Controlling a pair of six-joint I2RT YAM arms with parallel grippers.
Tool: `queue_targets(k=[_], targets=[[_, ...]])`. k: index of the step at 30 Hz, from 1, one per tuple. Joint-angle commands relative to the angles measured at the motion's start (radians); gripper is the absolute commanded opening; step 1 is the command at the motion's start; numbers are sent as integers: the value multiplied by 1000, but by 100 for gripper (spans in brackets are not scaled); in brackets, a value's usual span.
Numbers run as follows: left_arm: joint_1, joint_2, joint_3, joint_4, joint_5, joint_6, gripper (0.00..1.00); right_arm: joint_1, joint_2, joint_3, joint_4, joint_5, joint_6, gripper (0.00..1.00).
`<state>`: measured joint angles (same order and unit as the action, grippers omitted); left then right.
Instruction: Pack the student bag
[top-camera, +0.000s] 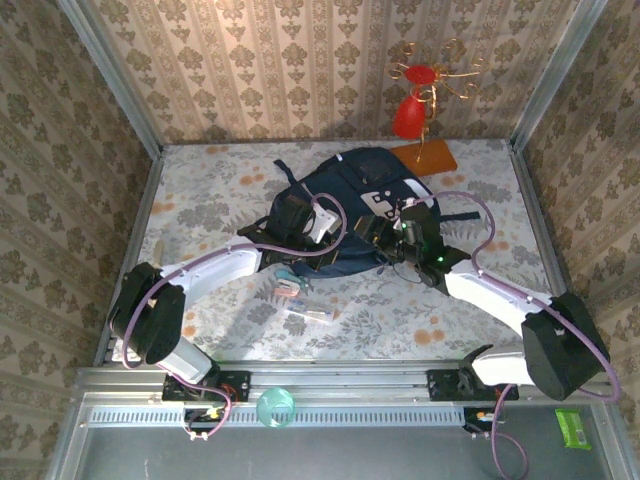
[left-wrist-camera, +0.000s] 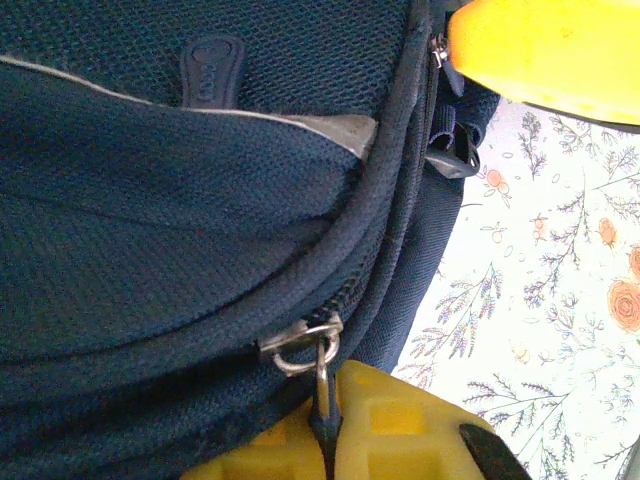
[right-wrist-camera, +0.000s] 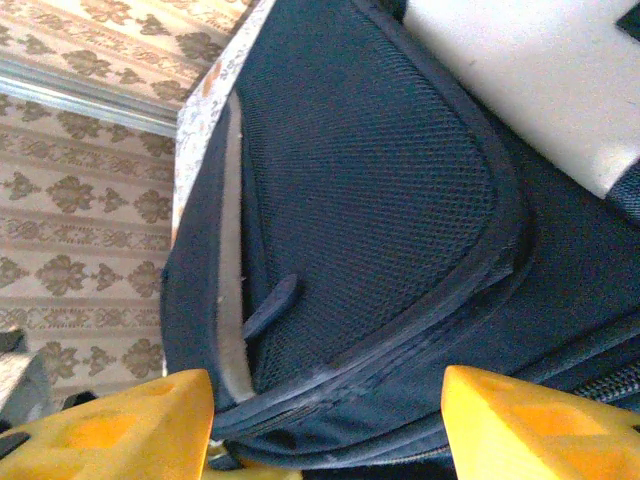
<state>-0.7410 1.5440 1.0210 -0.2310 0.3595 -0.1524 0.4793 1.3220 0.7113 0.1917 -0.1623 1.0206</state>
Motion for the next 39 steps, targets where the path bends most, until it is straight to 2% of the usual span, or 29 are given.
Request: queue_targets(k=[1,6,10,15,20,30,39], targets=[[-22,-8,25,63,48,48,0,11,41,31,12,44,57,63],[-27,-8,22,57,37,67,0,22,117,52,72,68,109,60],[-29,-6,19,42,19,86,0,24,164,78,106,84,135,51],[-29,-2,23,3,-34,126,0,23,157,79,110,158,142,22],[-25,-11,37,-54,-125,165,0,14,109,80,75,188,102,0],[59,-95,41,-106,-241,186,0,-55,-46,39,-65,176,-12,0],[110,-119,65,-151,-298,203,0,-85,-82,63,-162,155,-144,0]])
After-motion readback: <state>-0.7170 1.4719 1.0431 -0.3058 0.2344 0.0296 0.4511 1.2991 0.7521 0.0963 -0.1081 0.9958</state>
